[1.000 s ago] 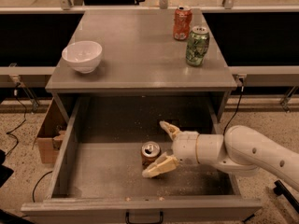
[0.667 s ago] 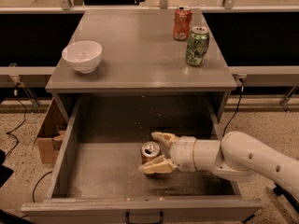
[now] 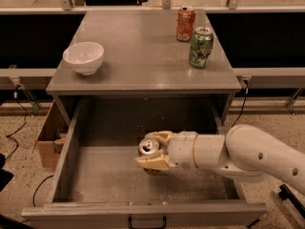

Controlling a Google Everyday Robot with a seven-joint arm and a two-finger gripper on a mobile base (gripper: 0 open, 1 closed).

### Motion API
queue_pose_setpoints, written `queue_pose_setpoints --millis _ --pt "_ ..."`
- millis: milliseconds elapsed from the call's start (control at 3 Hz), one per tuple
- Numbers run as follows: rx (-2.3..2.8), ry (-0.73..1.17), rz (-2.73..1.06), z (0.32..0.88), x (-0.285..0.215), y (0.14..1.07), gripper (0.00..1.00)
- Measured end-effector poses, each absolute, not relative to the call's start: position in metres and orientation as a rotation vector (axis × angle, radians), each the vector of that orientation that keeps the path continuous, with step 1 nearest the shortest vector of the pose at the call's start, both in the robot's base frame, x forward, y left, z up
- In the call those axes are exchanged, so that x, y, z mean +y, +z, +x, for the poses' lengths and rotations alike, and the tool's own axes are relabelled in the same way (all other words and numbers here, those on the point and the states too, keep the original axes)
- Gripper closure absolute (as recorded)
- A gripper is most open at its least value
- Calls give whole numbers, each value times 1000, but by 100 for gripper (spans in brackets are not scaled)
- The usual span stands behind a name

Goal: Pick orange can from top drawer and place on counter

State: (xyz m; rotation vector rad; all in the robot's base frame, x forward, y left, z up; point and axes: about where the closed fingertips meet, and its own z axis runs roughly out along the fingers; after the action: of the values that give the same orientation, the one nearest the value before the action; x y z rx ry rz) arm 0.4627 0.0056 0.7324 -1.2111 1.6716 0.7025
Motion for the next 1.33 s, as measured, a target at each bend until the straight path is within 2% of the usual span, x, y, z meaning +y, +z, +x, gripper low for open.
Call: queue_pose_setpoints --millis 333,667,1000,1333 --pt "1653 625 -1248 463 3 812 95" --pt "1576 672 -1299 470 17 895 100" --pt "1543 770 -1331 496 35 951 100" --pt "1570 819 -1290 551 50 987 100"
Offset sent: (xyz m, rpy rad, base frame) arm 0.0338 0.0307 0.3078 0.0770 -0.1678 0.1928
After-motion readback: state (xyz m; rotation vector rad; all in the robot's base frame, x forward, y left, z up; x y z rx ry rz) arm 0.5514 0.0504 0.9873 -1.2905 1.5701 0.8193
